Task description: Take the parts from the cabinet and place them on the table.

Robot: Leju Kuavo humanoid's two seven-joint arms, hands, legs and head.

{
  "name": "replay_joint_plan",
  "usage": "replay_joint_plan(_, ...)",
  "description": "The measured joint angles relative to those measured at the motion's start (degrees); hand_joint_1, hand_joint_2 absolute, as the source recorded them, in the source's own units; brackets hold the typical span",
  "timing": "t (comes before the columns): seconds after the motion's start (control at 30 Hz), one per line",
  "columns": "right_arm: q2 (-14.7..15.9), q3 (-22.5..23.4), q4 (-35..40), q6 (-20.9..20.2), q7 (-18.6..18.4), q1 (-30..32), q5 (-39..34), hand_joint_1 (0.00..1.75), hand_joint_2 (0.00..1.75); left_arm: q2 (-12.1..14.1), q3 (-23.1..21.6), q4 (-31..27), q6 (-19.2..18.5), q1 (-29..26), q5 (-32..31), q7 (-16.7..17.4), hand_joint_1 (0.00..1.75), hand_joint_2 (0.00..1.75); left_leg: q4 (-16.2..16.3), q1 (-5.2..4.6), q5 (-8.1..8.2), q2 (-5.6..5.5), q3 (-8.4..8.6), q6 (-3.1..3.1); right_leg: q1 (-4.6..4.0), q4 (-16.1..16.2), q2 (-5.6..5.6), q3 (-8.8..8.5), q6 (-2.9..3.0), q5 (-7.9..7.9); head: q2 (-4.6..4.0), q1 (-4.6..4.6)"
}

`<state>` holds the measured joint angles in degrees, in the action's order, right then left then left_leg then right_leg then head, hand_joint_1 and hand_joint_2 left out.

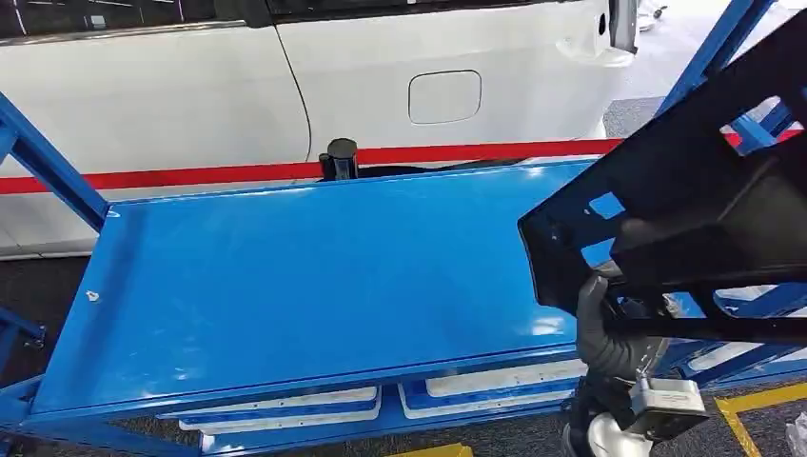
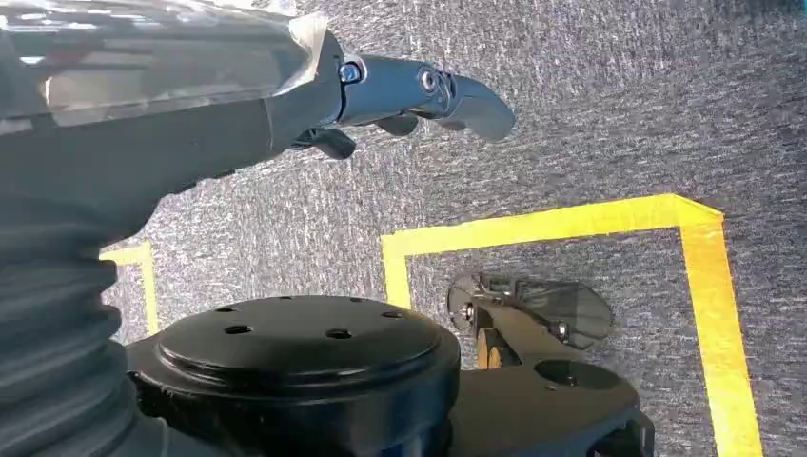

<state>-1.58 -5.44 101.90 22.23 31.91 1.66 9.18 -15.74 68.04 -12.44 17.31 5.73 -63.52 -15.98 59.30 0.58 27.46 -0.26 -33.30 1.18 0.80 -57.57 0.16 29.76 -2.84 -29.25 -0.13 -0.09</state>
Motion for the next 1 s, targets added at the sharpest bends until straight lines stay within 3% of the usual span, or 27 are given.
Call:
replay_joint_plan(0.47, -3.15, 14.45, -4.83, -0.26, -6.88, -3.58, -6.40, 1.75, 1.75, -0.22, -0.02, 0.00, 0.76, 0.04, -0.11, 0.07, 0.00, 1.75, 0.01, -0.02, 0.00, 0.00, -0.01, 0.00, 0.02, 0.00, 0.00, -0.05, -0.01, 0.01, 0.00, 0.00)
replay_joint_plan(0.73, -3.21, 17.33, -8.26, -0.70, -7.71, -4.26, -6.86, 1.75, 1.75, -0.26, -0.20, 0.00, 0.76, 0.06, -0.35, 0.13, 0.00, 1.75, -0.02, -0.01, 0.00, 0.00, -0.01, 0.00, 0.01, 0.00, 0.00, -0.03, -0.01, 0.00, 0.00, 0.00)
replay_joint_plan(1.0, -2.97, 17.09, -10.99, -2.51, -8.50, -4.62, -2.70, 1.75, 1.75, -0.26, -0.81, 0.00, 0.63, 0.08, -0.72, 0.33, 0.00, 1.75, -0.03, -0.01, 0.00, 0.01, -0.02, 0.00, 0.01, 0.00, 0.00, -0.04, -0.01, 0.01, 0.00, 0.00)
